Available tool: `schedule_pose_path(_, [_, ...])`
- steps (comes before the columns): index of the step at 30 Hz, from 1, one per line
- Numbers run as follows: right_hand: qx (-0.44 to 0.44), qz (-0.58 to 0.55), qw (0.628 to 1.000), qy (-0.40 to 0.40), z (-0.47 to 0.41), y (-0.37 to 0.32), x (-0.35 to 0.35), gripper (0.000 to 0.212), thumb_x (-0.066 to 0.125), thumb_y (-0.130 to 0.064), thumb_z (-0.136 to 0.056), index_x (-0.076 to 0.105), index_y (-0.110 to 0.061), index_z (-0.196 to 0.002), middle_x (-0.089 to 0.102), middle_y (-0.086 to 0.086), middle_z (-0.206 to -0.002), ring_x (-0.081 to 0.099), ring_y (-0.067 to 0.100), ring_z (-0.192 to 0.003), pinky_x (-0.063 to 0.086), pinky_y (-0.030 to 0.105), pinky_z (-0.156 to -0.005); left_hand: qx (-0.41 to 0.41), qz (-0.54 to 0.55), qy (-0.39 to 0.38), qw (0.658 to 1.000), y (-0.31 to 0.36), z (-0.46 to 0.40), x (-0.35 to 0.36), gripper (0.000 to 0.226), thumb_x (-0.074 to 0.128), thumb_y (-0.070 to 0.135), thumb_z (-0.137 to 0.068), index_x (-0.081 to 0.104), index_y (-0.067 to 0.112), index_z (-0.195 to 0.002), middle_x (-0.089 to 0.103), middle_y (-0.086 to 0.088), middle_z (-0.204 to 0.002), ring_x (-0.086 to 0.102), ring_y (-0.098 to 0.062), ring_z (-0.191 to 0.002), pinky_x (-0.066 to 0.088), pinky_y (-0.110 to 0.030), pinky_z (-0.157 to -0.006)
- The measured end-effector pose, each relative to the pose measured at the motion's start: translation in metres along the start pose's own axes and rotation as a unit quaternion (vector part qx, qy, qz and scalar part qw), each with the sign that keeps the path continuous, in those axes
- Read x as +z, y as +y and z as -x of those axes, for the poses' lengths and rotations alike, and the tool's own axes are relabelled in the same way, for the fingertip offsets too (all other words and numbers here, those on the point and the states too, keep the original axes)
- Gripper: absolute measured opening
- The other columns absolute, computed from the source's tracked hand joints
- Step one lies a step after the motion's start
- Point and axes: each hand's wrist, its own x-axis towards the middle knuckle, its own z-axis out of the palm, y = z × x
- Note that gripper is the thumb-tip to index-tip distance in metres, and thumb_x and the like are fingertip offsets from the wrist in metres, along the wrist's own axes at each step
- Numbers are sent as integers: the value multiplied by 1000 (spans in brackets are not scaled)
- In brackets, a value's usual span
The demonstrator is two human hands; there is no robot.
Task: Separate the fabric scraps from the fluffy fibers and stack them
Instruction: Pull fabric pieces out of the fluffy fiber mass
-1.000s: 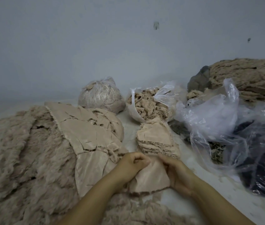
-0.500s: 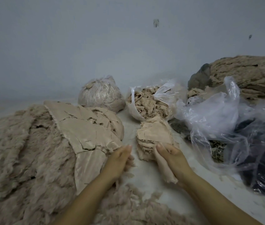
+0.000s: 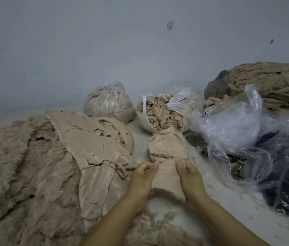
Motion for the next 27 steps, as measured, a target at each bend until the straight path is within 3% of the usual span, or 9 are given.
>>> schedule_pose_path(3, [-73,40,995,48,0,-4,3,31,53,-20,-96,48,-12,-67,48,1,-65,44,12,-61,35,18,-52,62,-86,75,992,-3,-3,-5,36,56,26,-94,43,11,-64,44,5,-53,39,-10,-54,34,-22,-53])
schedule_pose_path(6, [-93,84,991,52,-3,-9,1,29,58,-28,-93,53,-11,-69,59,8,-71,53,20,-68,39,30,-63,92,-162,114,976,-4,-7,-15,41,56,23,-94,33,16,-61,33,4,-54,29,-10,-52,25,-23,-49])
schedule_pose_path(11, [-128,114,983,68,-34,-39,12,29,65,-34,-88,59,-19,-64,62,1,-67,54,14,-63,38,24,-59,138,-197,145,960,23,-34,-14,41,53,23,-96,34,18,-60,35,6,-51,34,-7,-44,27,-24,-45])
schedule_pose_path(14, [-95,124,985,71,-70,-63,15,30,58,-39,-92,66,-11,-85,64,3,-78,59,20,-77,44,26,-67,92,-101,109,985,45,-50,-10,21,47,20,-99,48,11,-80,50,0,-62,49,-9,-46,43,-22,-41])
schedule_pose_path(17, [-44,258,963,61,-86,-63,3,44,53,-49,-92,60,-11,-112,63,9,-107,59,28,-101,48,38,-89,51,-140,49,988,48,-47,-25,20,45,18,-99,51,10,-82,55,-5,-73,53,-19,-61,47,-29,-56])
schedule_pose_path(20, [-144,326,930,87,-62,-43,-1,29,57,-32,-93,59,-10,-110,58,10,-107,54,28,-103,44,35,-86,97,-365,-68,923,45,-34,-64,21,54,13,-94,59,21,-76,62,6,-72,58,-8,-65,49,-25,-64])
schedule_pose_path(23, [-160,288,942,-61,-17,-11,17,9,59,-20,-91,62,-15,-84,60,-3,-81,55,13,-77,38,24,-66,156,-466,-105,865,51,-31,-89,23,55,5,-92,63,22,-79,63,10,-78,58,5,-66,45,-14,-64])
schedule_pose_path(25, [-106,292,936,-164,9,5,37,18,60,-30,-90,64,-18,-78,62,-5,-75,55,9,-70,40,24,-64,197,-510,-105,831,55,-33,-94,20,52,-1,-92,66,12,-87,62,10,-82,57,13,-73,40,-6,-66])
schedule_pose_path(27, [-79,320,922,-201,21,12,58,31,58,-47,-88,59,-25,-66,57,-6,-64,52,7,-61,38,26,-58,217,-531,-111,812,55,-36,-97,20,49,-4,-92,67,6,-94,63,7,-86,57,10,-78,38,-1,-69])
